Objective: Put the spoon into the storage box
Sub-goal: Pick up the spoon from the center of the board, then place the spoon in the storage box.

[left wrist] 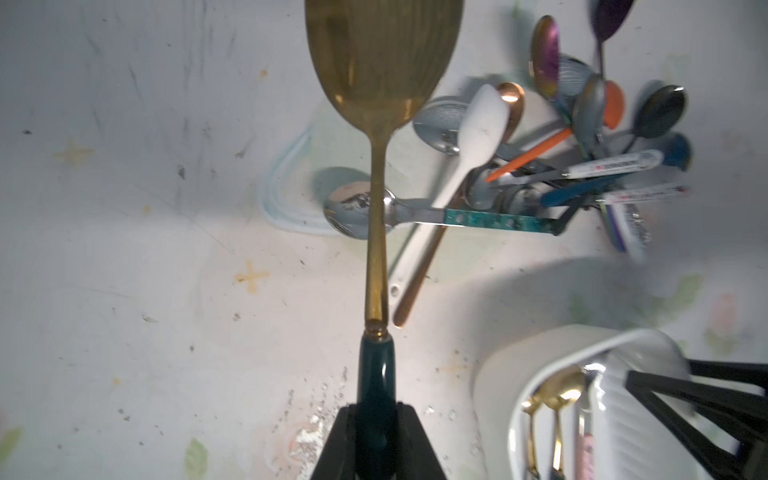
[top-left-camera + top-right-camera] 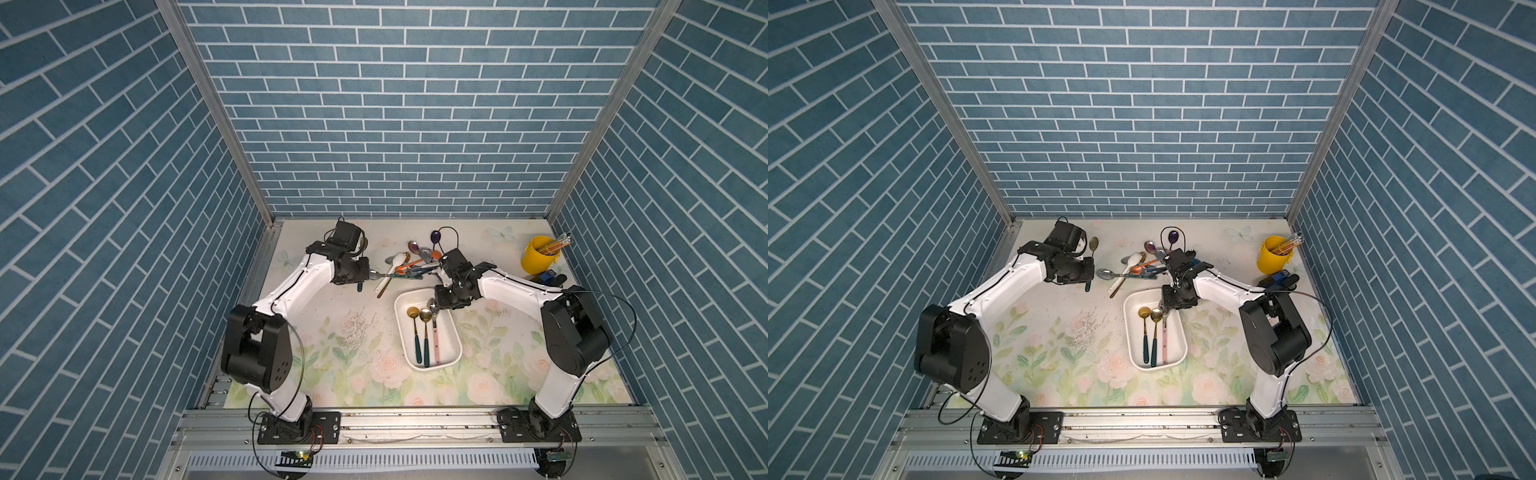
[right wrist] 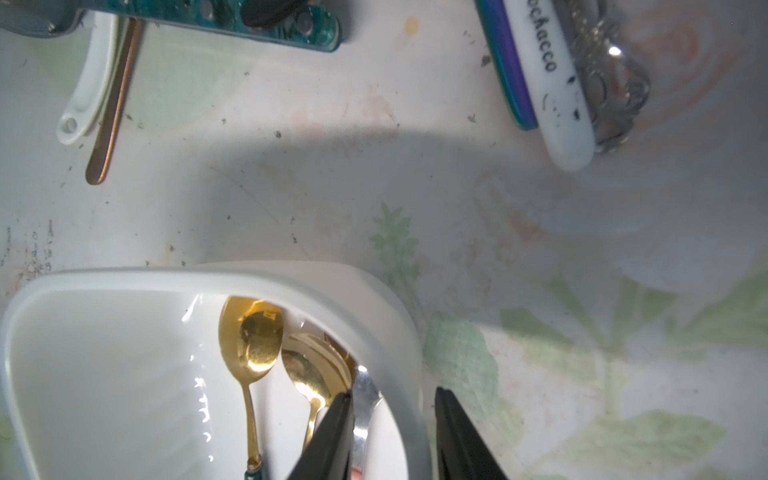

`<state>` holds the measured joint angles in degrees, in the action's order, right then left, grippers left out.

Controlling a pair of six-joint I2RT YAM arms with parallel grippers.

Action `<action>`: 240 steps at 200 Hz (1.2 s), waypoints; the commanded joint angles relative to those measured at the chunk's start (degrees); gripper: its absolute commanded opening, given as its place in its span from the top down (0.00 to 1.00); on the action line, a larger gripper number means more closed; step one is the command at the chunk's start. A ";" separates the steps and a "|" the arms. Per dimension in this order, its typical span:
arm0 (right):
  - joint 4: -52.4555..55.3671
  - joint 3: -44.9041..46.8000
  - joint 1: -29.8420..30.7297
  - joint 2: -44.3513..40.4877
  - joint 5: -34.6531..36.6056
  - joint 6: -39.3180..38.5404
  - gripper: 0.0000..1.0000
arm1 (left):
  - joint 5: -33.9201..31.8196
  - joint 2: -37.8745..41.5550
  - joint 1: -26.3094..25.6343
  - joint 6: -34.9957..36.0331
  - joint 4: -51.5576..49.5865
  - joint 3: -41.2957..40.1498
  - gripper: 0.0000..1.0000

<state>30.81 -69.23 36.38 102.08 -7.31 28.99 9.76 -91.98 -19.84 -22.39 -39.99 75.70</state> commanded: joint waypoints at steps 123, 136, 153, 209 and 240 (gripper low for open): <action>4.38 3.78 -0.67 -14.53 7.24 0.46 0.62 | 12.31 5.78 -19.86 -17.99 5.94 -12.81 0.90; 4.66 4.99 -1.37 -16.04 7.74 0.02 0.61 | 13.58 5.05 -20.30 -17.97 6.19 -14.02 0.90; 4.71 6.48 -2.38 -17.95 7.81 -0.16 0.61 | 14.32 3.36 -21.06 -17.66 6.15 -13.95 0.90; 2.56 11.65 -3.57 -21.73 7.06 0.35 0.61 | 14.19 -2.66 -23.23 -17.84 3.88 -11.38 0.89; 0.60 13.87 -3.85 -22.09 6.30 0.44 0.61 | 14.25 -6.05 -23.30 -18.28 1.65 -8.80 0.88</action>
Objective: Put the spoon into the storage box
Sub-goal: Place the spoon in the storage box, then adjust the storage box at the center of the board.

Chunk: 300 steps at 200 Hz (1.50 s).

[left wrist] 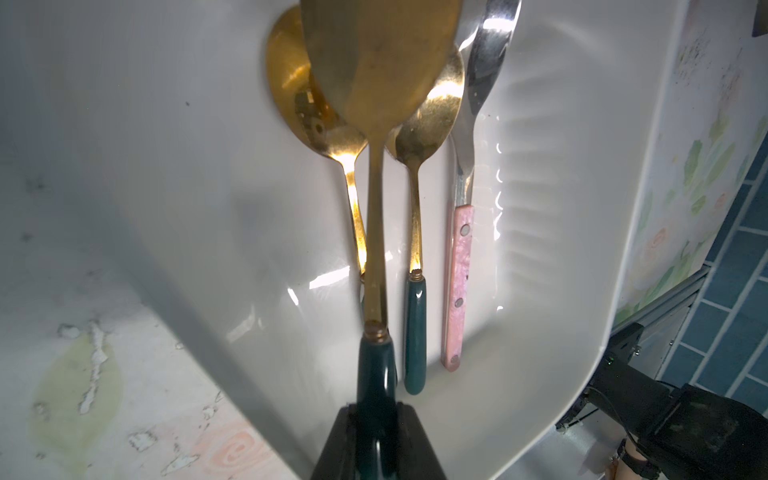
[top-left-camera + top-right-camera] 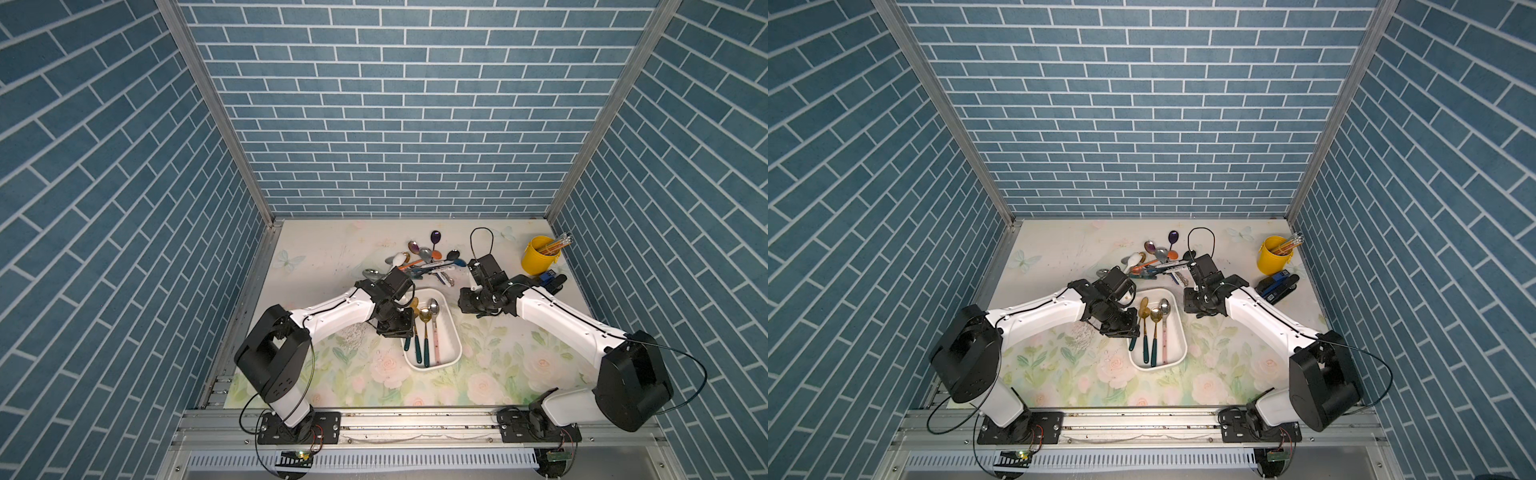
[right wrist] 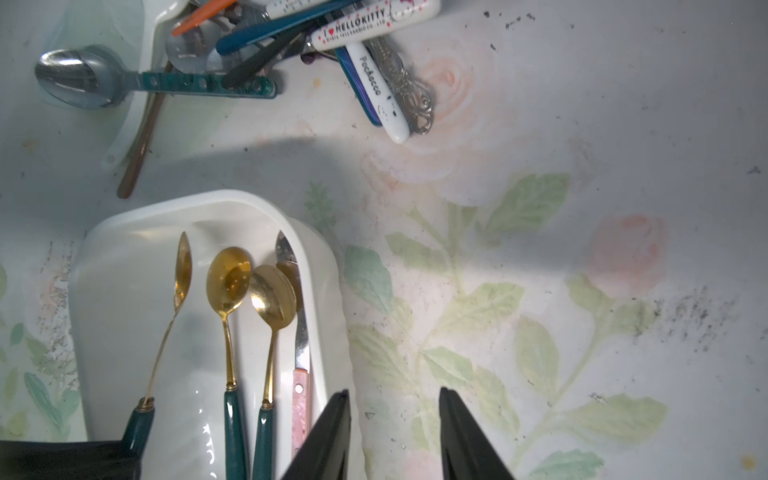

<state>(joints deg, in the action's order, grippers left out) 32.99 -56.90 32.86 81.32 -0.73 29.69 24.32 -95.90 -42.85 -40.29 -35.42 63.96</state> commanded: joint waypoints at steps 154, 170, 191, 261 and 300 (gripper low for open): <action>-8.11 6.01 -2.20 4.25 -3.27 -4.81 0.61 | -2.05 -4.40 -2.33 -2.62 -4.45 9.27 0.54; -8.19 5.95 -2.02 4.96 -6.00 -5.52 0.61 | -5.02 -3.35 -2.11 -0.52 -6.12 11.92 0.52; -7.87 5.23 -0.89 6.28 -8.80 -5.80 0.61 | -9.98 -2.31 -0.17 2.79 -8.38 14.75 0.51; -4.88 3.65 4.94 7.83 -10.46 0.00 0.62 | -15.19 1.75 14.67 8.92 -5.11 11.42 0.43; -1.34 -0.02 7.30 10.38 -9.11 0.70 0.63 | -19.19 -1.35 17.07 14.02 -4.55 13.01 0.41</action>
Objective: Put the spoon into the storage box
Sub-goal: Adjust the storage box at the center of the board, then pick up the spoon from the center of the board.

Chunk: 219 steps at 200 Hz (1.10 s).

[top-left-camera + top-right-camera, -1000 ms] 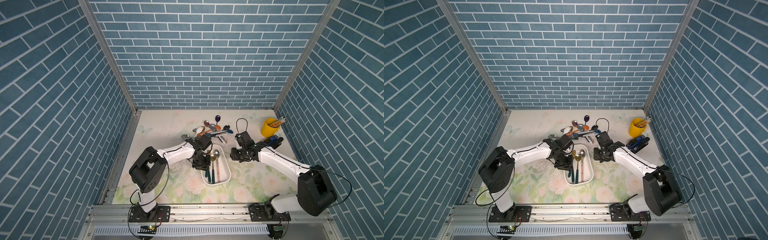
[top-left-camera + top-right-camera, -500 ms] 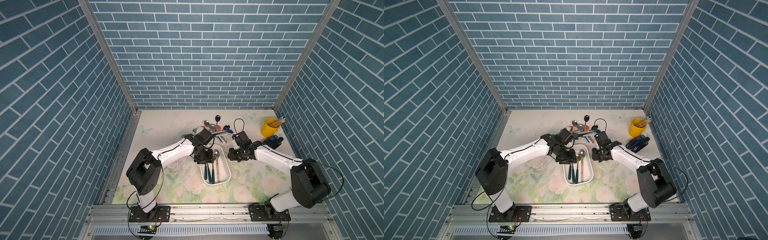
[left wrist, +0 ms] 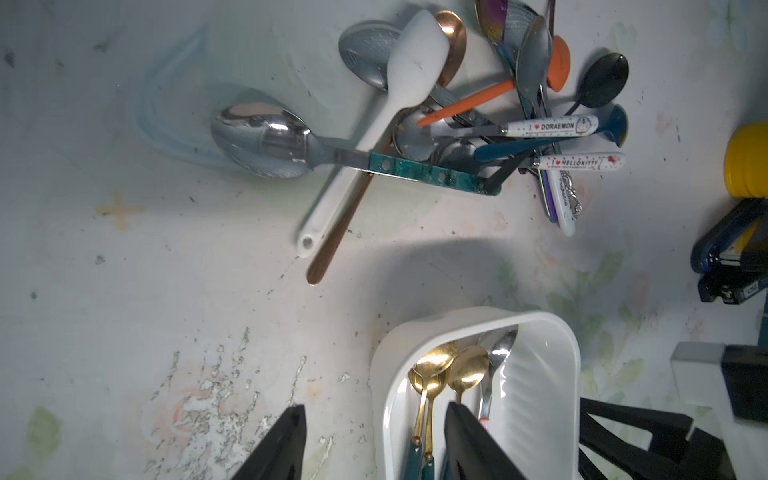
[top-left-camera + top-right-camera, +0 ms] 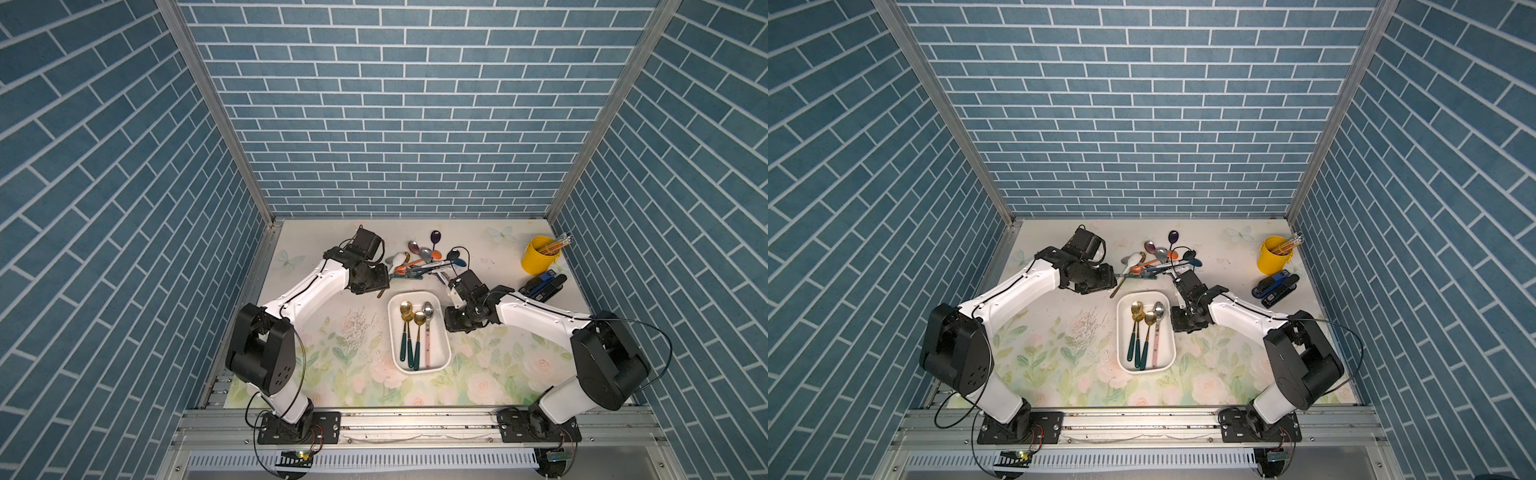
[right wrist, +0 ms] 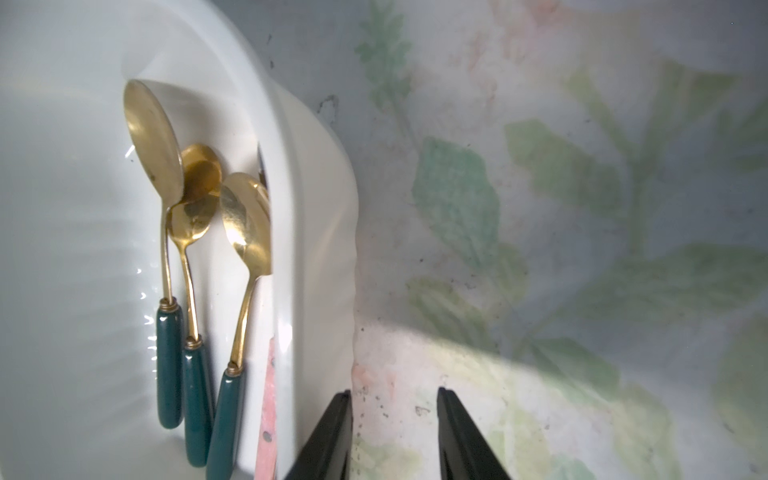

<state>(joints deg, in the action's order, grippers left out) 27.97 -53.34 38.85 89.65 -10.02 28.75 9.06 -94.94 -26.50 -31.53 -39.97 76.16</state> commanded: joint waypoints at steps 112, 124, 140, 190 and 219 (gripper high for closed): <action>11.87 -32.23 -6.93 13.59 6.07 -28.58 0.62 | -6.31 -7.29 3.30 10.84 3.24 1.40 0.40; 9.93 -35.65 -6.86 16.59 4.77 -31.99 0.62 | -5.47 -6.58 3.69 10.28 4.03 0.02 0.40; 8.27 -40.05 -6.29 20.53 2.52 -35.94 0.63 | -4.51 -5.58 4.46 9.61 4.36 -1.78 0.39; 5.23 -47.58 -1.11 30.71 5.36 -44.27 0.63 | -3.87 -1.34 7.43 8.92 5.22 -7.95 0.38; 0.78 -48.36 0.24 33.80 5.36 -43.93 0.63 | -3.72 -0.20 8.29 8.76 5.16 -9.49 0.38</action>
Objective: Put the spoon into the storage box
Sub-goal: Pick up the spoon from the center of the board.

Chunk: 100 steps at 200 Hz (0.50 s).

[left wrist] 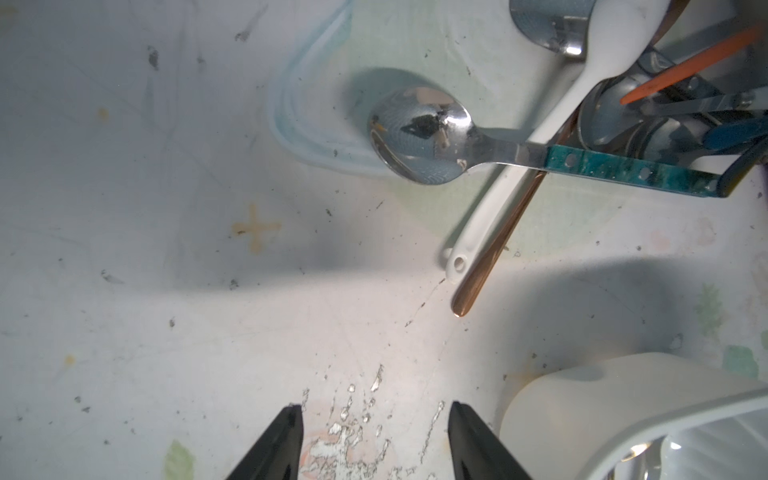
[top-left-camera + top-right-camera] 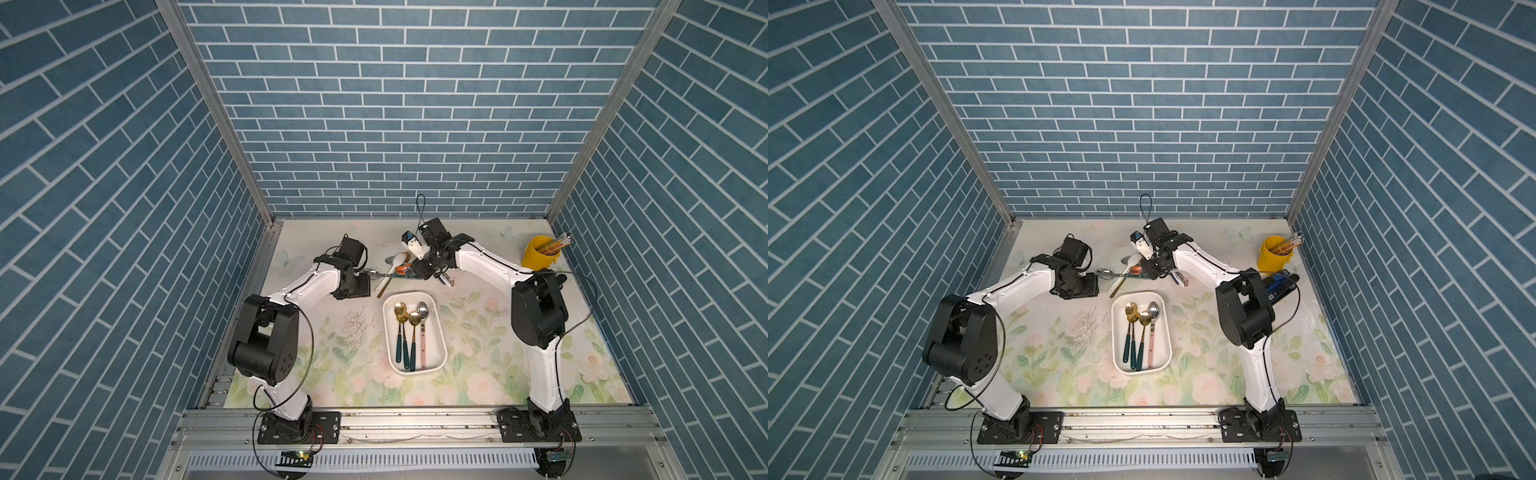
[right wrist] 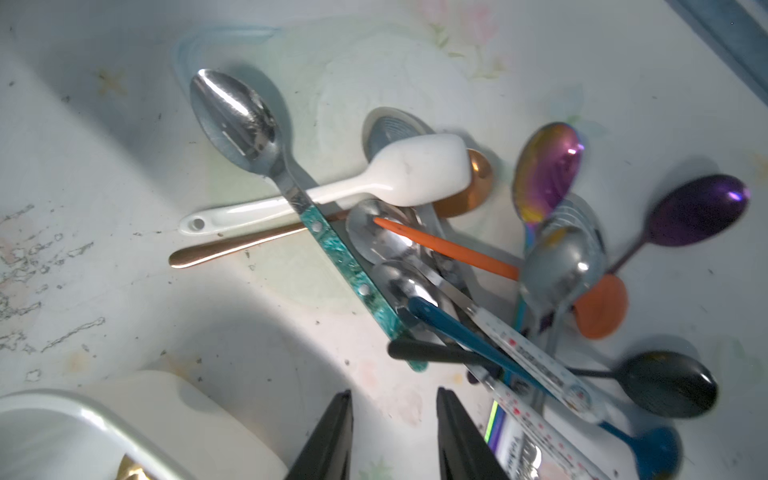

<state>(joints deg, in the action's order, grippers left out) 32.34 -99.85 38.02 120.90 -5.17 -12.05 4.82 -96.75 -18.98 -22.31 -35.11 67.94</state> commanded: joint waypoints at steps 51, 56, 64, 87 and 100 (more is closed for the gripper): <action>-4.61 -6.61 1.83 9.62 -0.76 -3.00 0.63 | 0.11 2.90 1.67 -0.46 0.09 -2.97 0.38; -4.72 -6.93 1.83 10.13 -0.81 -2.92 0.63 | 0.10 3.01 1.75 -0.59 0.12 -3.19 0.38; -4.85 -7.23 1.89 10.87 -0.58 -2.90 0.63 | 0.10 3.20 1.93 -0.56 0.13 -3.38 0.38; -5.66 -8.14 1.97 12.80 0.51 -2.91 0.63 | 0.05 3.73 2.24 -0.68 0.21 -4.13 0.38; -5.79 -8.86 1.97 13.88 0.51 -2.77 0.63 | 0.09 3.78 2.37 -0.73 0.31 -4.53 0.38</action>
<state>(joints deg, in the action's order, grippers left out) 27.44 -106.56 39.97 132.49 -5.15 -13.61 5.21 -94.39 -17.23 -22.70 -34.70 64.40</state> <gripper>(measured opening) 0.367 0.621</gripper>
